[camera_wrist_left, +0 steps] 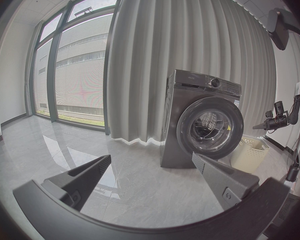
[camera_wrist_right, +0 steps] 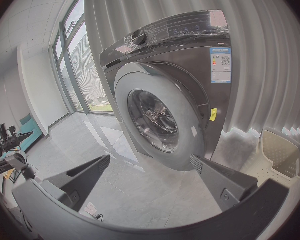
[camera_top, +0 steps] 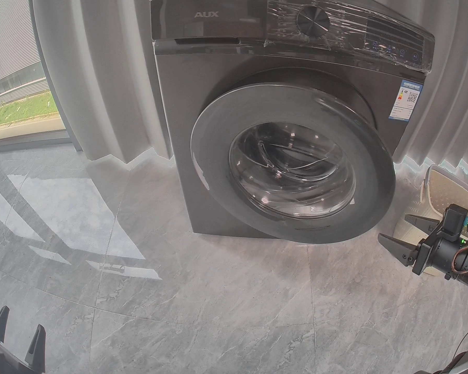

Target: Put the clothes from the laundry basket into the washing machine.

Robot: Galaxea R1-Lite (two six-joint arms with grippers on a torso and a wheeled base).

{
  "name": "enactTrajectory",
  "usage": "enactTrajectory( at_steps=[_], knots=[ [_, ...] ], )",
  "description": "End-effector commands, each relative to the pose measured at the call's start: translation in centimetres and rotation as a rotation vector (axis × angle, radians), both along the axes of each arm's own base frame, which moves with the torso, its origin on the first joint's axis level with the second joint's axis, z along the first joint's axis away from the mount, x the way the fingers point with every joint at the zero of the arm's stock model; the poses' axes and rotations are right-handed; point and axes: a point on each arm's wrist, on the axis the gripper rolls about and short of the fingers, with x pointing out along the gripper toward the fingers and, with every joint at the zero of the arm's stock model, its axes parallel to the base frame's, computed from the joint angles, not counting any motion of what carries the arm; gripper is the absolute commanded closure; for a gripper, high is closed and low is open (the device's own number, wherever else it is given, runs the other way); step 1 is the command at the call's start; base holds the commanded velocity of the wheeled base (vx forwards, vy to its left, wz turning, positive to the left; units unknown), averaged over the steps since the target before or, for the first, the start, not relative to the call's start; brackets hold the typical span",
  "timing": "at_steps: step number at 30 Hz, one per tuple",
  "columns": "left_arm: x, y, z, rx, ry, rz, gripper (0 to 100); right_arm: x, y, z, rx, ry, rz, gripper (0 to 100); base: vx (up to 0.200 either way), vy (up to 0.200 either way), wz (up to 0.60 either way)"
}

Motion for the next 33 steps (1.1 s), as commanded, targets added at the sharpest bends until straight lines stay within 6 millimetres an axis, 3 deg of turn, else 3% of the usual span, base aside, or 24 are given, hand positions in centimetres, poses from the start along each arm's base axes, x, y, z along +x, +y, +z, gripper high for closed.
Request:
enactTrajectory(
  at_steps=[1, 5, 22, 28, 33],
  knots=[
    [0.0, 0.0, -0.43, 0.0, 0.0, 0.001, 0, 0.03, 0.08, 0.08, 0.001, -0.003, 0.005, 0, 0.0, 0.0, -0.6],
    [0.0, 0.0, -0.43, 0.0, 0.0, -0.001, 0, -0.02, 0.04, -0.01, 0.0, 0.0, 0.004, 0, 0.0, 0.0, -0.6],
    [-0.01, 0.0, -0.37, -0.005, -0.003, 0.0, 0, 0.21, 0.2, 0.18, -0.007, -0.01, 0.01, 0, 0.0, 0.0, 0.0],
    [0.0, 0.0, -0.4, -0.008, -0.002, -0.001, 0, 0.38, 0.47, -0.02, -0.011, -0.001, 0.024, 0, 0.2, 0.0, 0.0],
    [0.0, 0.0, -0.38, -0.008, -0.004, 0.0, 0, 0.41, 0.71, 0.13, -0.01, -0.007, 0.035, 0, 0.0, 0.0, 0.0]
  ],
)
